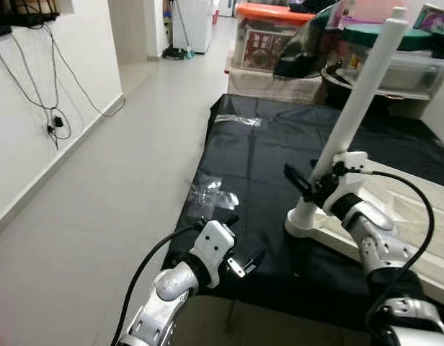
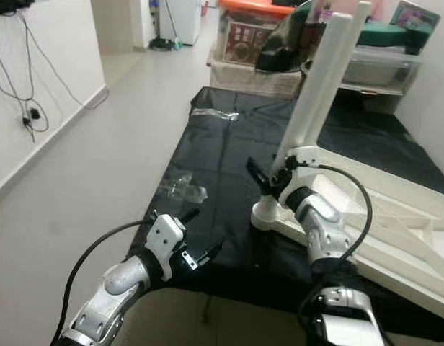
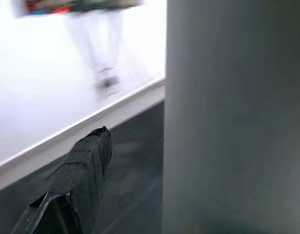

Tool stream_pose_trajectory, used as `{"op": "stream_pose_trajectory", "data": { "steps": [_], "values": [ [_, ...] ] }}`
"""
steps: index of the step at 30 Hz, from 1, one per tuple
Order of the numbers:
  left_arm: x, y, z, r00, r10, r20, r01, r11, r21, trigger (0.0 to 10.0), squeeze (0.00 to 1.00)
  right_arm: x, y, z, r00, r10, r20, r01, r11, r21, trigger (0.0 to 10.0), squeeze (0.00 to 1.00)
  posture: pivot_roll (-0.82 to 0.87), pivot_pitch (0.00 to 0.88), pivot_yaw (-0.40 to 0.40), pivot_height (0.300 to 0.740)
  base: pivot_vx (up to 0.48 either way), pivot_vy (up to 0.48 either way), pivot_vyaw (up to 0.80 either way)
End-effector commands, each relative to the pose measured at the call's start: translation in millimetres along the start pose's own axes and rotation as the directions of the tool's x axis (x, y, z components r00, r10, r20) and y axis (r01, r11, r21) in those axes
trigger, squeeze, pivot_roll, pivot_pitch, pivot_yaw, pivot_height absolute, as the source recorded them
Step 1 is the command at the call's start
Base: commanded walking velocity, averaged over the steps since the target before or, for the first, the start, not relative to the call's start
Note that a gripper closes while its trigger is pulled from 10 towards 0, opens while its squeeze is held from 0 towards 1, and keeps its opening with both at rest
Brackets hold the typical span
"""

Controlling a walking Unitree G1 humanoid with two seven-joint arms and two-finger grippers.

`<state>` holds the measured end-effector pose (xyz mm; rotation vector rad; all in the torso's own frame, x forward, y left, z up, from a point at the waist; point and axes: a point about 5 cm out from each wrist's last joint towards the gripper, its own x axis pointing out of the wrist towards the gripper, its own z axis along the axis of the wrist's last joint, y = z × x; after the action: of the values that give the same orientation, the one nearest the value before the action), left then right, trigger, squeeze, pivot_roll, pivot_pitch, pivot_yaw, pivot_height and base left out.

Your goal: Building children table

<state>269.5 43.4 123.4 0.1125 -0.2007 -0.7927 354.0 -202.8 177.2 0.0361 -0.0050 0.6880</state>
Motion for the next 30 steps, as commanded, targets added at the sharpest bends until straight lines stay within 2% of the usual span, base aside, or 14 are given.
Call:
{"op": "stream_pose_trajectory", "data": {
  "steps": [1,7,9,14,16,18,20,21,23,24,25,28,29,30],
  "values": [
    [-0.1,-5.2,-2.9,1.000,-0.010,-0.009,0.010,1.000,-0.002,10.0,0.00,14.2,20.5,-4.9,0.981,0.190,-0.031,-0.189,0.982,0.024,10.0,0.00,0.15,0.000,-0.125,0.740,0.000,0.000,0.00],
    [-2.2,-5.1,-3.5,1.000,-0.008,-0.011,0.008,1.000,-0.001,10.0,0.00,23.4,41.0,-11.1,0.875,0.473,-0.101,-0.468,0.881,0.070,10.0,0.00,0.16,0.000,-0.132,0.740,0.000,0.000,0.00],
    [-2.9,-4.9,-3.6,1.000,-0.009,-0.012,0.009,1.000,-0.001,10.0,0.00,24.3,41.9,-14.8,0.870,0.479,-0.120,-0.473,0.878,0.074,0.4,0.00,0.16,0.000,-0.130,0.740,0.000,0.000,0.00],
    [-3.6,-4.2,-3.6,1.000,-0.009,-0.013,0.009,1.000,-0.002,10.0,0.00,27.9,38.7,-19.7,0.910,0.396,-0.126,-0.392,0.918,0.053,0.0,0.00,0.16,0.000,-0.128,0.740,0.000,0.000,0.00],
    [-4.1,-3.4,-3.5,1.000,-0.008,-0.014,0.008,1.000,-0.002,10.0,0.00,33.8,25.7,-21.7,0.978,0.172,-0.117,-0.173,0.985,0.001,0.0,0.00,0.15,0.000,-0.125,0.740,0.000,0.000,0.00],
    [-4.2,-3.4,-3.6,1.000,-0.008,-0.014,0.008,1.000,-0.002,10.0,0.00,34.3,22.5,-21.6,0.986,0.124,-0.109,-0.124,0.992,0.000,0.0,0.00,0.15,0.000,-0.125,0.740,0.000,0.000,0.00],
    [-4.4,-2.7,-3.4,1.000,-0.007,-0.015,0.007,1.000,-0.002,10.0,0.00,34.3,6.4,-17.4,0.991,-0.118,-0.061,0.119,0.993,0.013,0.0,0.00,0.15,0.000,-0.116,0.740,0.000,0.000,0.00],
    [-4.4,-2.7,-3.4,1.000,-0.007,-0.015,0.007,1.000,-0.002,10.0,0.00,34.3,6.4,-17.4,0.991,-0.118,-0.061,0.119,0.993,0.013,0.0,0.00,0.15,0.000,-0.116,0.740,0.000,0.000,0.00],
    [-4.4,-2.8,-3.5,1.000,-0.008,-0.016,0.008,1.000,-0.003,10.0,0.00,28.1,-14.1,-13.6,0.904,-0.426,-0.037,0.427,0.903,0.042,0.0,0.00,0.15,0.000,-0.116,0.740,0.000,0.000,0.00],
    [-4.4,-2.8,-3.5,1.000,-0.008,-0.016,0.008,1.000,-0.003,10.0,0.00,28.1,-14.1,-13.6,0.904,-0.426,-0.037,0.427,0.903,0.042,0.0,0.00,0.15,0.000,-0.116,0.740,0.000,0.000,0.00],
    [-4.5,-2.8,-3.5,1.000,-0.009,-0.016,0.009,1.000,-0.003,10.0,0.00,17.0,-25.7,-15.3,0.778,-0.627,-0.032,0.627,0.775,0.074,0.0,0.00,0.14,0.000,-0.109,0.740,0.000,0.000,0.00],
    [-4.3,-3.6,-3.5,1.000,-0.011,-0.018,0.011,1.000,-0.004,10.0,0.00,-17.0,-36.2,-22.7,0.382,-0.923,-0.033,0.920,0.377,0.112,0.0,0.00,0.14,0.000,-0.107,0.740,0.000,0.000,0.00],
    [-4.3,-3.6,-3.5,1.000,-0.011,-0.018,0.011,1.000,-0.004,10.0,0.00,-17.0,-36.2,-22.7,0.382,-0.923,-0.033,0.920,0.377,0.112,0.0,0.00,0.14,0.000,-0.107,0.740,0.000,0.000,0.00],
    [-4.3,-3.7,-3.5,1.000,-0.011,-0.018,0.011,1.000,-0.004,10.0,0.00,-21.8,-31.5,-25.7,0.316,-0.948,-0.035,0.942,0.309,0.131,0.0,0.00,0.14,0.000,-0.107,0.740,0.000,0.000,0.00]
  ]
}}
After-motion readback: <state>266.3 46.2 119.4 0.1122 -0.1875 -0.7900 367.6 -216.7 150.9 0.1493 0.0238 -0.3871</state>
